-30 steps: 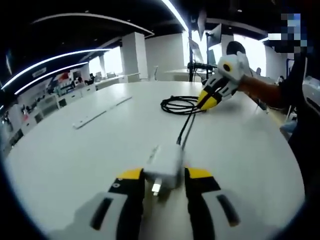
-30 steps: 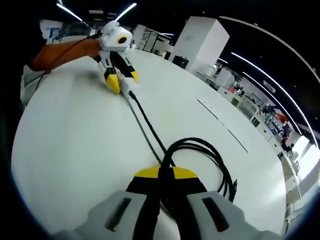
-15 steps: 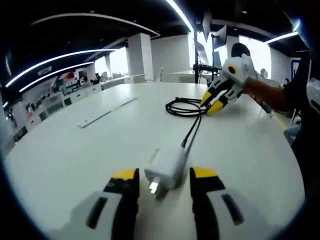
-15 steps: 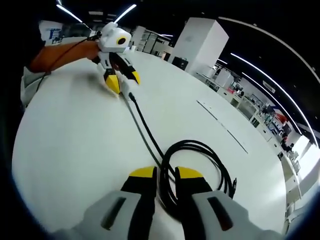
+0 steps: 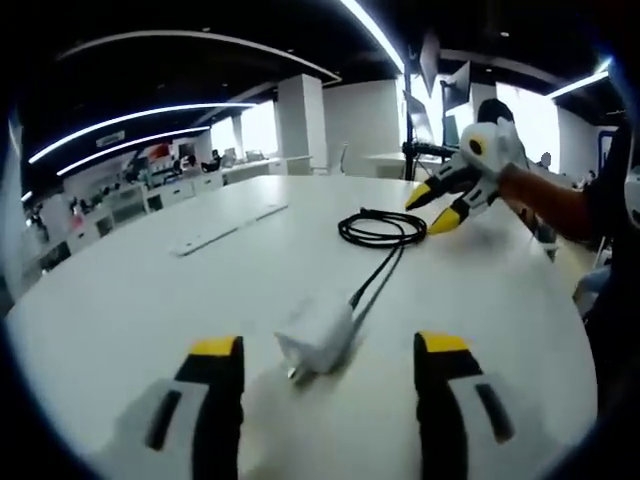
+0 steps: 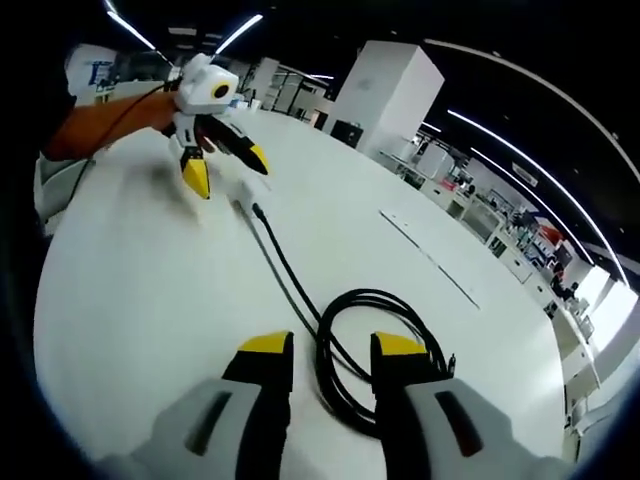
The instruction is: Plug the desk Type‑C cable into the charger adapter.
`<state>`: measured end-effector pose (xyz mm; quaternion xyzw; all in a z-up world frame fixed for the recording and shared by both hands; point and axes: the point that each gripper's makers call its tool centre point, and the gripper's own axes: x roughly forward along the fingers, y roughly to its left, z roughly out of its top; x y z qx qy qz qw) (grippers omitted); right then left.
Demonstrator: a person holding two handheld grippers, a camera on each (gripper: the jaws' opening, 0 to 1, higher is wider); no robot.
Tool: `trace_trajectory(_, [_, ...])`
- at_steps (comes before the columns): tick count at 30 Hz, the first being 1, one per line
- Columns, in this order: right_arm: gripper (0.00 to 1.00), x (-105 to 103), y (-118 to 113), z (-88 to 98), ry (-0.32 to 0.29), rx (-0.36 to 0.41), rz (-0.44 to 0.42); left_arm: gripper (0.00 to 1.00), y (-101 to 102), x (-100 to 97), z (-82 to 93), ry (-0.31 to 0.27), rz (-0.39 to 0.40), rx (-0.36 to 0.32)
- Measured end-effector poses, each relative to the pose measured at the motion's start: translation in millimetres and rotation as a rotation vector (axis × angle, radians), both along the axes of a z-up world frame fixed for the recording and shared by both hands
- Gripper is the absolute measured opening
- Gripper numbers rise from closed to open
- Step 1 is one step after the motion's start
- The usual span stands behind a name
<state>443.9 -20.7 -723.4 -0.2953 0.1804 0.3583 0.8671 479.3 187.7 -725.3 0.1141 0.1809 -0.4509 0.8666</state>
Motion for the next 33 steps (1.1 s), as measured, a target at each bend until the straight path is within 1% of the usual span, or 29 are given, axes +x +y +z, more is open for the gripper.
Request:
trace_trajectory(2, [0.34,-2.4,-0.8,3.1,0.004,0.014,-0.009,0.74,2.3,-4.4,1.4,0.008,0.013,-0.002])
trace_trajectory(5, [0.44,-6.1,-2.1,4.3,0.019,0.032,-0.018,0.8,3.0,-8.2,3.7,0.014,0.021,-0.01])
trace_trajectory(7, [0.57,-8.3,-2.7,4.5,0.029,0.04,-0.023,0.85,3.6,-9.7,5.6,0.015,0.028,-0.014])
trace_trajectory(9, [0.68,-10.8,-3.6,4.4,0.043,0.05,-0.031,0.89,4.9,-12.0,8.7,0.017,0.041,-0.02])
trace_trajectory(10, [0.71,-16.5,-4.0,3.5,0.066,0.062,-0.034,0.92,6.8,-14.7,13.9,0.02,0.059,-0.042])
trace_trajectory(13, [0.82,-24.9,-6.2,4.0,0.089,0.082,-0.047,0.99,7.4,-21.2,22.5,0.034,0.079,-0.094])
trace_trajectory(15, [0.91,-32.3,-8.0,5.7,0.097,0.101,-0.061,1.0,7.8,-28.3,25.4,0.039,0.087,-0.107])
trace_trajectory(17, [0.94,-37.4,-10.4,8.3,0.101,0.119,-0.072,1.0,9.0,-35.6,26.8,0.045,0.088,-0.108])
trace_trajectory(18, [0.97,-43.1,-12.4,11.6,0.098,0.138,-0.083,1.0,9.3,-39.2,27.5,0.047,0.087,-0.106])
trace_trajectory(21, [1.0,-49.6,-19.5,19.0,0.09,0.173,-0.113,1.0,10.7,-48.2,30.6,0.045,0.085,-0.104])
trace_trajectory(27, [1.0,-65.3,-33.0,27.2,0.088,0.213,-0.152,1.0,14.1,-71.9,36.7,0.022,0.09,-0.096])
trace_trajectory(33, [1.0,-80.4,-42.2,35.9,0.064,0.223,-0.189,1.0,21.2,-86.0,41.1,0.009,0.112,-0.102])
